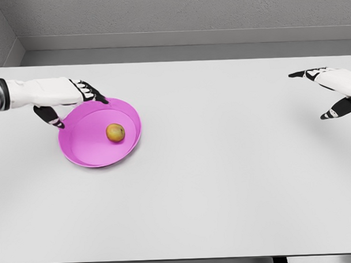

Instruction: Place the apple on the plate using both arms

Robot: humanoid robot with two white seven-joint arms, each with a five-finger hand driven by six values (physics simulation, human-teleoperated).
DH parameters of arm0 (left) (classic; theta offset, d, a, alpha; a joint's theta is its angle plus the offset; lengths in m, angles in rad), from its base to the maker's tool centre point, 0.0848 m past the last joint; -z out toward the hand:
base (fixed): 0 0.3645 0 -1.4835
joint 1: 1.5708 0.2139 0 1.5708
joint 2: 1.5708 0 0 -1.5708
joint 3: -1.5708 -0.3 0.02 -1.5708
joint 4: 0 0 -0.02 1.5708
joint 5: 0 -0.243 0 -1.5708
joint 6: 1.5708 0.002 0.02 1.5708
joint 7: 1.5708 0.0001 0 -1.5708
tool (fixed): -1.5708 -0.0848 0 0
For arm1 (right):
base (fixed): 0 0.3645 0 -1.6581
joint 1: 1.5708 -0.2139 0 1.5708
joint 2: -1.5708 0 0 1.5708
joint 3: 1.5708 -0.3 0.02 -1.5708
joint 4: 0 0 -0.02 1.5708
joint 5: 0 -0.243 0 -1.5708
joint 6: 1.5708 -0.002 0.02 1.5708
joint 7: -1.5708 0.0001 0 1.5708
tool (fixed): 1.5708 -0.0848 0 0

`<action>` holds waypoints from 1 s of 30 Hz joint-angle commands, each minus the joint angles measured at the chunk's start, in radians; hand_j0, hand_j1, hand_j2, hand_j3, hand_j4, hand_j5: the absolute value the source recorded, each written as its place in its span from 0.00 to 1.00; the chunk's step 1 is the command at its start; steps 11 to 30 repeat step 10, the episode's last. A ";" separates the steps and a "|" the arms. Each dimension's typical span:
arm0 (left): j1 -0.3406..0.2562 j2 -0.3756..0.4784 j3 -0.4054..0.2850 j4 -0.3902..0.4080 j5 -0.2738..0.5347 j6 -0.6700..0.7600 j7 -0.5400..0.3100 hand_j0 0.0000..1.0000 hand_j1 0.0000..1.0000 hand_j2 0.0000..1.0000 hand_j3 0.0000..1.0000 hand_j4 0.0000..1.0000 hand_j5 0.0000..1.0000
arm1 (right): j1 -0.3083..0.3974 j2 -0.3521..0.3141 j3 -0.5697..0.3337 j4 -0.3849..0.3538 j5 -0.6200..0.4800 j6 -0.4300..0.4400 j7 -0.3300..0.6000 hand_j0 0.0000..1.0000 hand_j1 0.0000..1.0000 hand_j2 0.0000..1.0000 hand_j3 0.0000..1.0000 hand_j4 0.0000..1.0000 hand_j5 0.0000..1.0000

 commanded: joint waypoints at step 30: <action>0.009 0.038 0.042 0.007 0.034 0.003 0.000 1.00 1.00 1.00 1.00 1.00 1.00 | 0.005 -0.002 -0.002 0.007 -0.003 0.001 0.000 1.00 1.00 1.00 1.00 1.00 1.00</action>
